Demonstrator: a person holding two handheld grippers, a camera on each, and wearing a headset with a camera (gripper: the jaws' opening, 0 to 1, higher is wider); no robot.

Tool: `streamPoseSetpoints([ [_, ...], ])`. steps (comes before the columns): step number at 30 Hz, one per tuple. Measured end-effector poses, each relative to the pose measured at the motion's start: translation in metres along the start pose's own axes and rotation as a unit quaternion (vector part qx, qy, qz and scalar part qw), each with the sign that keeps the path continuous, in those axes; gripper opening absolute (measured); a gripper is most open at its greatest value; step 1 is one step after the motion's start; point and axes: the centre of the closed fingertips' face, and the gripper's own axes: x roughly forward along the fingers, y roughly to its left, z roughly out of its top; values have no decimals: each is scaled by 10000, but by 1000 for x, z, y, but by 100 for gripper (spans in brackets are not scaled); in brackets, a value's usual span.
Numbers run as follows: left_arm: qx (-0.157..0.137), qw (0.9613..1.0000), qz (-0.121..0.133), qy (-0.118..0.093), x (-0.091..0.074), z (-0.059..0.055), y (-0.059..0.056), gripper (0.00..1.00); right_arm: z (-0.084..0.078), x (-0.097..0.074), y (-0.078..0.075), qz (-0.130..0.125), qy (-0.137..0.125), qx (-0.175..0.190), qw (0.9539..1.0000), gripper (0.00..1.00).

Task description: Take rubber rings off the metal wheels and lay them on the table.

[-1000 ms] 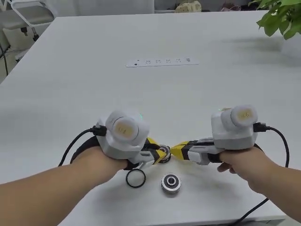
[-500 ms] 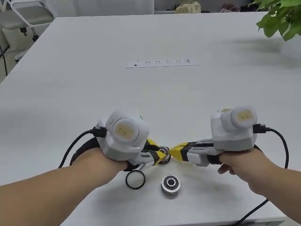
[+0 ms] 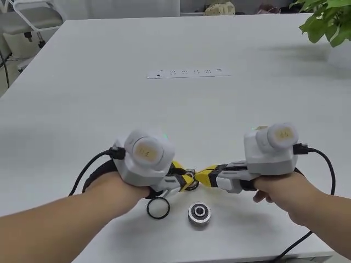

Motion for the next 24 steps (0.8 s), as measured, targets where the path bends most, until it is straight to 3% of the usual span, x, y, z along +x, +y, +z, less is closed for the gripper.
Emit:
streamPoseSetpoints([
  [24, 15, 10000, -14, -3, 0, 1, -1, 7, 3, 1, 5, 106, 5, -121, 9999, 0],
])
